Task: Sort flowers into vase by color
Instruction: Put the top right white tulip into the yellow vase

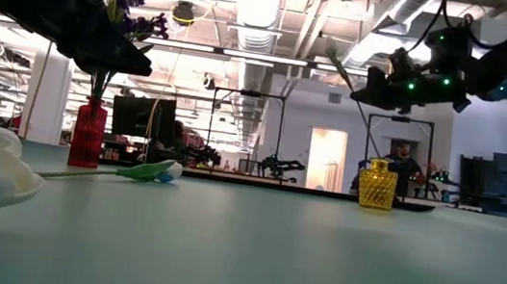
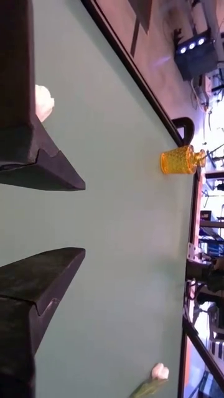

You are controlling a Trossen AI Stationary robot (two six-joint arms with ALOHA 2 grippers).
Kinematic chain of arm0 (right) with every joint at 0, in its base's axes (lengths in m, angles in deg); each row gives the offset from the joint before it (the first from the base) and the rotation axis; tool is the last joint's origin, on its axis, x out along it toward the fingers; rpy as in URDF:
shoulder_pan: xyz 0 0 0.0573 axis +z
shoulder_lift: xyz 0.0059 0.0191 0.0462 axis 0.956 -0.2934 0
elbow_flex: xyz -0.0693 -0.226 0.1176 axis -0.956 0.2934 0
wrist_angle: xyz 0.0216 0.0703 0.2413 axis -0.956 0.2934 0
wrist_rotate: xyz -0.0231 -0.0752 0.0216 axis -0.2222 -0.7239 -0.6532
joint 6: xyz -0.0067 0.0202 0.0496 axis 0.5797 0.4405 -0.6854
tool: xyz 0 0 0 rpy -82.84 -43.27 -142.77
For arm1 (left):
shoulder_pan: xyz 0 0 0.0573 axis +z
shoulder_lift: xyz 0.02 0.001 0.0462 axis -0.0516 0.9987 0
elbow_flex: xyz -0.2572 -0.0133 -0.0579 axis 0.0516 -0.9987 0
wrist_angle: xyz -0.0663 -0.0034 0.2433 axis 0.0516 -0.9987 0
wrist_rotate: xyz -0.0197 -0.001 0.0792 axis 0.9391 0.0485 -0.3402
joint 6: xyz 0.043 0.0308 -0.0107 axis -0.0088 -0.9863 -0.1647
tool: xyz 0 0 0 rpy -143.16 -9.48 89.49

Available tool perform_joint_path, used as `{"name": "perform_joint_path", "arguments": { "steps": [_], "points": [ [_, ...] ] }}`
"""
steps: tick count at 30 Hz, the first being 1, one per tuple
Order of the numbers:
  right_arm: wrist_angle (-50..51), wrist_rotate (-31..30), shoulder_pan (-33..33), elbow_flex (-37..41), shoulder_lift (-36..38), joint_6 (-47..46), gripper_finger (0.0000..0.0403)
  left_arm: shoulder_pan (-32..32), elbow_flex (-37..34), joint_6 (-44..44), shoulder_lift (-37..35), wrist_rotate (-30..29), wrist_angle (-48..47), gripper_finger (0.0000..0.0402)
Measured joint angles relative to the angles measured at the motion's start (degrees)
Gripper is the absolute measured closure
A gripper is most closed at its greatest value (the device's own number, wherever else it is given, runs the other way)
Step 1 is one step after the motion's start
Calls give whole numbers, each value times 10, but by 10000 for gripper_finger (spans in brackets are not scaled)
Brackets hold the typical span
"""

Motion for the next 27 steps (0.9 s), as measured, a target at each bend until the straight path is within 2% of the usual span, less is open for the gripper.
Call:
{"name": "perform_joint_path", "arguments": {
  "steps": [7,13,27],
  "points": [
    [59,-1,12,0,0,18,368,0,0,-11,0,-9,0,255],
    [103,-3,10,0,1,48,373,0,0,-13,0,-9,0,255],
    [137,-4,10,0,2,61,361,19,0,-9,0,-8,0,255]
  ]
}}
